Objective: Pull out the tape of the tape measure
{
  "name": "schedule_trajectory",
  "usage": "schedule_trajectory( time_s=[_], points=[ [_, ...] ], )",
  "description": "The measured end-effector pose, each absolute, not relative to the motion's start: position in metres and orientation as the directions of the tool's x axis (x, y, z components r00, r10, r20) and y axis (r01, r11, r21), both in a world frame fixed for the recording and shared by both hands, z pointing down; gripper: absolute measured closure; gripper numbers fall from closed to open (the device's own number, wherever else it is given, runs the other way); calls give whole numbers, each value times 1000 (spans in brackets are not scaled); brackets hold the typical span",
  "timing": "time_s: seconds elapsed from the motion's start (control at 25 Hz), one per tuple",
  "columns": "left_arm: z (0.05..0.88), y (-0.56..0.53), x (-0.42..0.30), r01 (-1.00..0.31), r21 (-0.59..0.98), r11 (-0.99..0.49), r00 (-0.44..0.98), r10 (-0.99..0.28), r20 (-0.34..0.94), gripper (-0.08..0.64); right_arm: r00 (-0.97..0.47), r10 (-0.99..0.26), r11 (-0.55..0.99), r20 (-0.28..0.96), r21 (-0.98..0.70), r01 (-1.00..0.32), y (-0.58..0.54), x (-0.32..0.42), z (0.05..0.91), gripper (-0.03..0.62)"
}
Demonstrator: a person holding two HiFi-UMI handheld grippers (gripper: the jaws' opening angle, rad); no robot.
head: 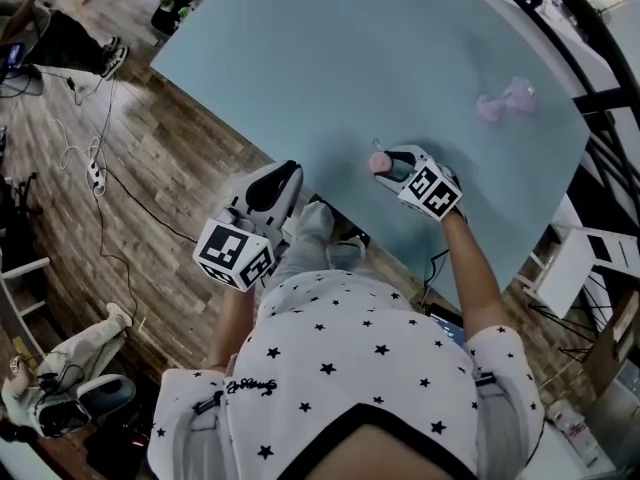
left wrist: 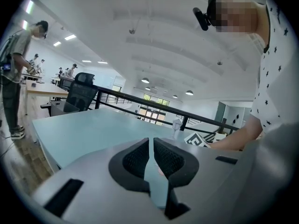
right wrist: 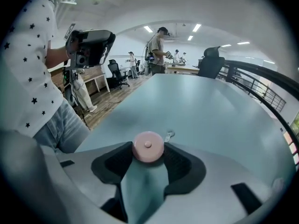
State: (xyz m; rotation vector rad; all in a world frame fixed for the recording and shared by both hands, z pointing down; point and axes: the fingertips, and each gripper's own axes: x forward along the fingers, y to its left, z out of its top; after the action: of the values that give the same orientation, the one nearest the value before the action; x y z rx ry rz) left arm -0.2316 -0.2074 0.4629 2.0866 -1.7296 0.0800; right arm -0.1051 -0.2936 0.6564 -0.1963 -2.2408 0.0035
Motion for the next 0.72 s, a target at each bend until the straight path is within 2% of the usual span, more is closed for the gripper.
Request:
schedule_trajectory(
  time_s=[0.4, 0.72],
  points=[
    [463, -211, -221, -936, 299, -187, 280, -910, 306, 509, -760, -40, 994, 649, -56, -99, -294, -104, 610, 380],
    [455, -227, -202, -908, 303, -290, 378, -879, 292, 508, -811, -179, 977, 558, 3, -213, -285, -98, 559, 380]
  ],
)
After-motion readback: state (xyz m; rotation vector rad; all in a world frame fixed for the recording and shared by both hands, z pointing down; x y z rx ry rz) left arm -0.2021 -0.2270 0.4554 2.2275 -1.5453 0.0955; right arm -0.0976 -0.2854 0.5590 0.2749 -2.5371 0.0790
